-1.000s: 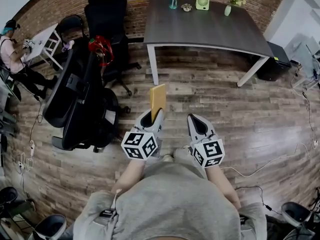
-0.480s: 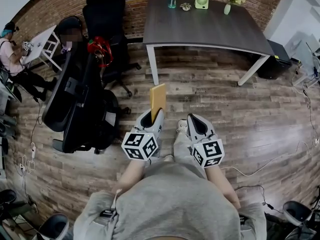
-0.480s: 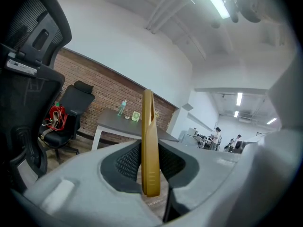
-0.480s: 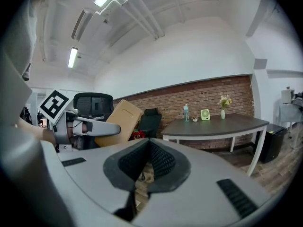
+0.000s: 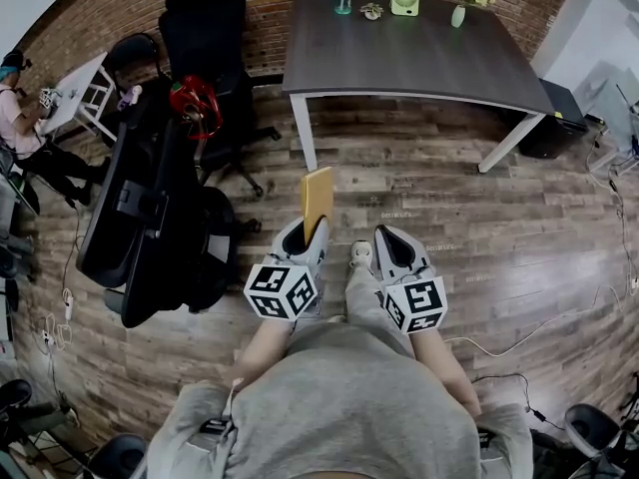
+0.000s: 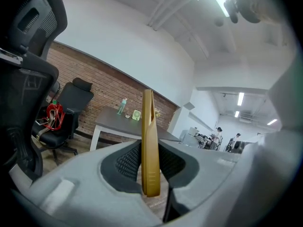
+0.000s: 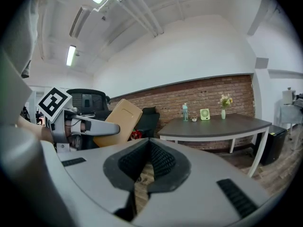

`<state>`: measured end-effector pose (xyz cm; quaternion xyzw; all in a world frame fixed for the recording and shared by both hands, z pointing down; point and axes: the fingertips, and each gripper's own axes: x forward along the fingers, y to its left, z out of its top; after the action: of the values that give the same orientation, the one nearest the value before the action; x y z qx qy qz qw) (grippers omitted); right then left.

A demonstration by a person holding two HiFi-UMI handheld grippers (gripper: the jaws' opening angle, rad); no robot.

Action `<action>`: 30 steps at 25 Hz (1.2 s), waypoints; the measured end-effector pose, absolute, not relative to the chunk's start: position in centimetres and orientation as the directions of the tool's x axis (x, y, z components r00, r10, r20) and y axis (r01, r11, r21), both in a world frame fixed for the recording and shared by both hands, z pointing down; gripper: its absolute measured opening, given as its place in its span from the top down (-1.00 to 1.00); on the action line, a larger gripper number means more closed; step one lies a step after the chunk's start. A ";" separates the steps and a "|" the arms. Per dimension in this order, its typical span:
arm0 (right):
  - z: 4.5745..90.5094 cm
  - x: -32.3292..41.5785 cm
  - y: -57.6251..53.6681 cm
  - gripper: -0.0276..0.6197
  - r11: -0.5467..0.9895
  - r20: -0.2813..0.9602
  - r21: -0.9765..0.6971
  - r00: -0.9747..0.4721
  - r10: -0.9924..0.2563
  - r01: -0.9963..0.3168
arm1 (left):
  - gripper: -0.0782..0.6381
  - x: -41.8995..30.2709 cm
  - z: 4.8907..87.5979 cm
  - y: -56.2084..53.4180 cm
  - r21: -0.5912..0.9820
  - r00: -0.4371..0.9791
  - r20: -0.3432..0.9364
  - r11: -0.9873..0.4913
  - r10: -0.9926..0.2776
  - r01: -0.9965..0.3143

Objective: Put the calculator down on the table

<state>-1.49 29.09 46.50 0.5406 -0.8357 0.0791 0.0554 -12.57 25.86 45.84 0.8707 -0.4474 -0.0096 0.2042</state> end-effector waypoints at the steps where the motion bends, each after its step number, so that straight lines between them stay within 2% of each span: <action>1: 46.5 -1.4 28.4 0.91 0.405 0.177 -0.070 -0.411 -0.894 -0.912 | 0.54 -12.5 45.9 25.3 0.363 0.599 0.166 -0.516 -0.783 -0.776; 13: 46.6 -0.2 18.7 0.91 0.452 0.187 -0.044 -0.451 -0.873 -0.891 | 0.54 -11.8 46.1 16.5 0.364 0.568 0.179 -0.482 -0.804 -0.797; 30: 43.6 5.3 3.0 0.91 0.499 0.160 0.010 -0.491 -0.856 -0.867 | 0.54 -6.6 43.9 2.0 0.371 0.523 0.156 -0.441 -0.838 -0.818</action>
<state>5.29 3.04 43.62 0.4993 -0.8627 0.0358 0.0720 -6.59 2.04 43.94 0.8484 -0.4878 -0.0250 0.2040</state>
